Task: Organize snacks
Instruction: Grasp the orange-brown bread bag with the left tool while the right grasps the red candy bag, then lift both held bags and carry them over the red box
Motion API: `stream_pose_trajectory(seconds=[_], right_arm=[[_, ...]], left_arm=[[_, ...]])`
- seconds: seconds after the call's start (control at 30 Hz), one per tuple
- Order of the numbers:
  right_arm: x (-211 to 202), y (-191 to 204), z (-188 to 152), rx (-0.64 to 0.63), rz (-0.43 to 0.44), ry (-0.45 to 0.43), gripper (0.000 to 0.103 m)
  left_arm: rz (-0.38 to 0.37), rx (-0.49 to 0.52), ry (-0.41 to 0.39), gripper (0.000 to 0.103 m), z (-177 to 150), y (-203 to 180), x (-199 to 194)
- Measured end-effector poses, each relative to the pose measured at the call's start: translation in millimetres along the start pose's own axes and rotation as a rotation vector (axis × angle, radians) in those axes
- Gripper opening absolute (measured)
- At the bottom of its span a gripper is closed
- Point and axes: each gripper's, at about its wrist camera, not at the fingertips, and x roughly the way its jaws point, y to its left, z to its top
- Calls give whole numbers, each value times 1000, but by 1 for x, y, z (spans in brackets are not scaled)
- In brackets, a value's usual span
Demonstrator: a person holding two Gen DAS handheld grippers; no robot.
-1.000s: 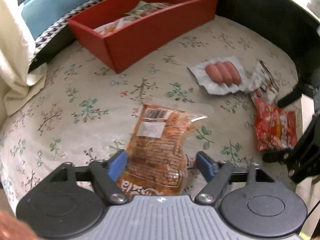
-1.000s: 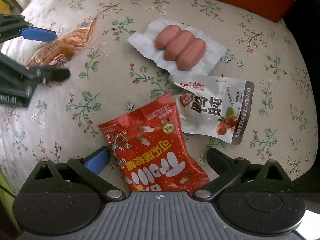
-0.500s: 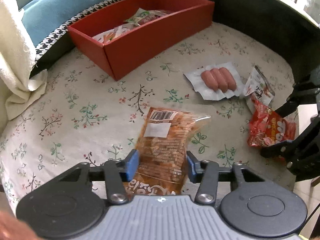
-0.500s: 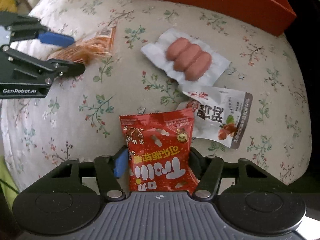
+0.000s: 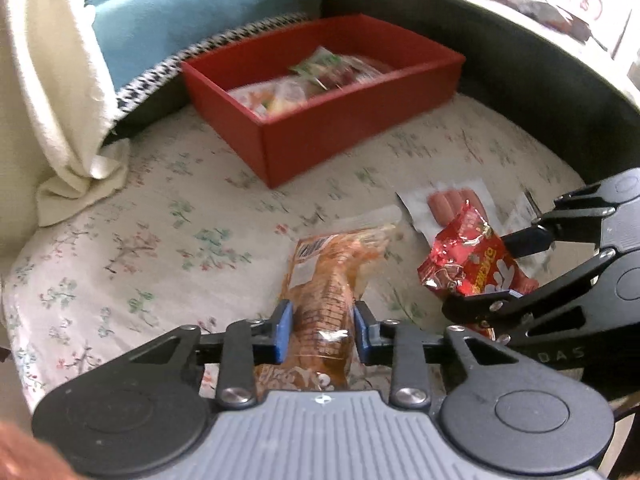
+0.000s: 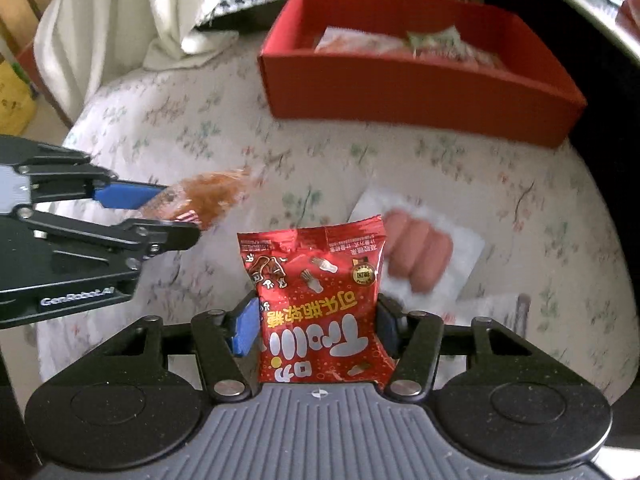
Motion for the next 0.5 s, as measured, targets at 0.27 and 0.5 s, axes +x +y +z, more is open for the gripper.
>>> stream_pose_trajectory(seconds=[0.27,0.5], right_arm=[[12,-2,10,12,24,-15,65],[21,-14,7,56,33,1,65]], left_arm=[[23,-15,32,37,3,1,16],[60,2,68,70,4,3,39]])
